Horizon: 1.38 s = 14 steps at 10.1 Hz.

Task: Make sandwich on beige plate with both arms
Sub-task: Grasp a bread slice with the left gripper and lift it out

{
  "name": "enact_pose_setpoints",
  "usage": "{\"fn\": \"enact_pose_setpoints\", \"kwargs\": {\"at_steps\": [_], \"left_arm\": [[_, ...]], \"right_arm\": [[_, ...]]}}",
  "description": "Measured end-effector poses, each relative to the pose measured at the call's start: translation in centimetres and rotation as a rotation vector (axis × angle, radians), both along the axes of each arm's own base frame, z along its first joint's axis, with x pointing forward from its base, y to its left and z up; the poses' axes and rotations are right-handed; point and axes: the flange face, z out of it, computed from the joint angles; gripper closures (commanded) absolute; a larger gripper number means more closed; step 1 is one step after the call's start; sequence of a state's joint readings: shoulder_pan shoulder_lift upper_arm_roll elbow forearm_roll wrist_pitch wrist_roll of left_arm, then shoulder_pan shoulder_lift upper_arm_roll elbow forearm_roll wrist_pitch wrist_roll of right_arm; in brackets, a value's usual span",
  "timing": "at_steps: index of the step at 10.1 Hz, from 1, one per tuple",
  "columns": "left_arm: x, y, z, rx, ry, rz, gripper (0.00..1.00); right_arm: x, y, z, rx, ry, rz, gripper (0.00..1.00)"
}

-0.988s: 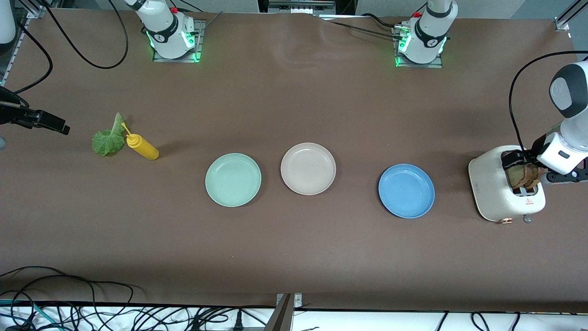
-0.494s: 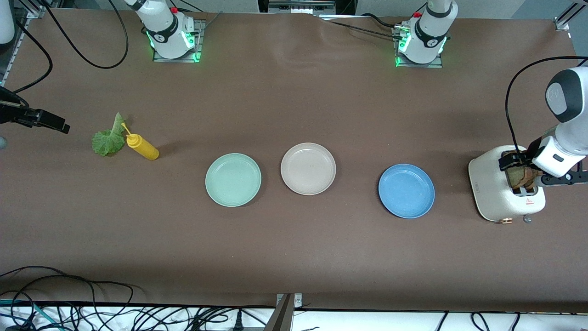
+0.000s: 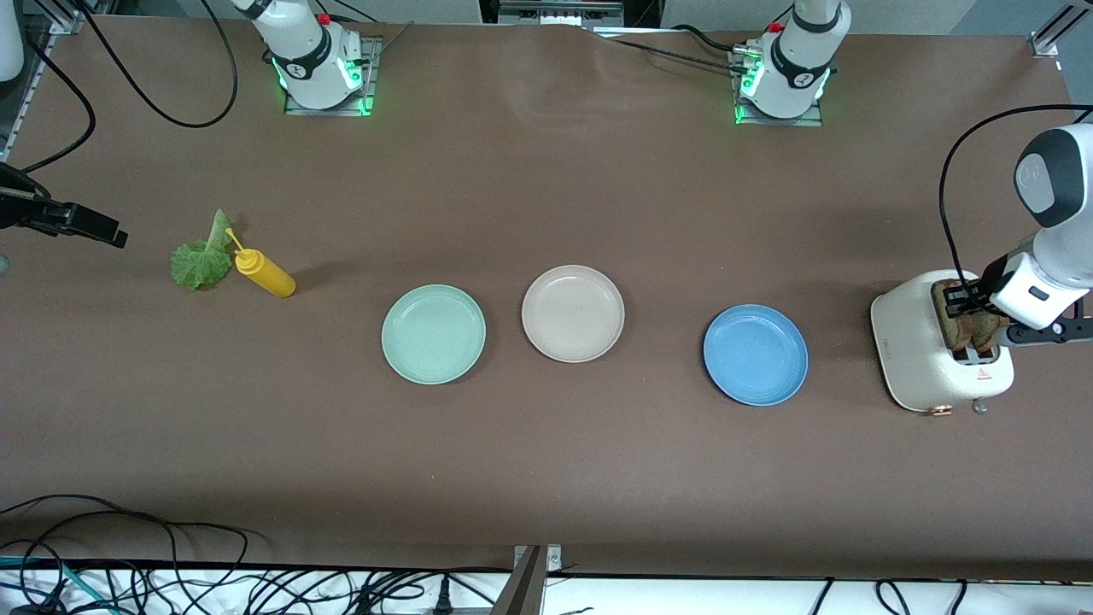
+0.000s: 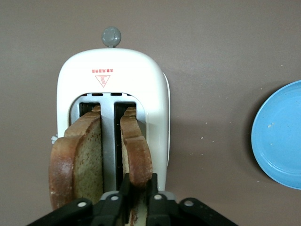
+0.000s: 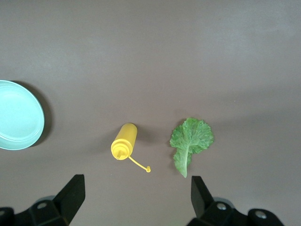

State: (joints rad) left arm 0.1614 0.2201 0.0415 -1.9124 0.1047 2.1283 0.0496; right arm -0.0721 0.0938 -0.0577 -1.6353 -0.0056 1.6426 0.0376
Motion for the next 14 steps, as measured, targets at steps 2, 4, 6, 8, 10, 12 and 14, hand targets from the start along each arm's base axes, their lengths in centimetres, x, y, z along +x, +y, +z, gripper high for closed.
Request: {"fn": "enact_pose_setpoints", "kwargs": {"at_steps": [2,4,6,8,10,12,14], "left_arm": [[0.0,0.1,0.2,0.001,-0.004,0.002,1.00],[-0.3,0.2,1.4,0.002,-0.007,0.006,1.00],[-1.1,0.1,4.9,0.005,-0.017,0.010,1.00],[-2.8,-0.7,10.2,0.008,-0.035,0.010,1.00],[-5.0,-1.7,14.8,0.009,-0.046,0.005,1.00],[-6.0,-3.6,17.1,-0.003,-0.062,-0.016,1.00],[-5.5,-6.5,15.9,-0.107,-0.048,-0.029,1.00]], "right_arm": [[0.0,0.0,0.0,0.000,0.000,0.000,0.00],[0.0,0.0,0.0,0.000,0.000,-0.001,0.00],[0.0,0.0,0.0,0.000,0.000,-0.001,0.00],[0.0,-0.1,0.0,0.000,0.000,-0.001,0.00],[0.0,-0.1,0.0,0.000,0.000,-0.001,0.00],[0.0,-0.1,0.0,0.000,0.000,-0.002,0.00],[0.0,-0.1,0.0,0.000,0.000,-0.002,0.00]]}}
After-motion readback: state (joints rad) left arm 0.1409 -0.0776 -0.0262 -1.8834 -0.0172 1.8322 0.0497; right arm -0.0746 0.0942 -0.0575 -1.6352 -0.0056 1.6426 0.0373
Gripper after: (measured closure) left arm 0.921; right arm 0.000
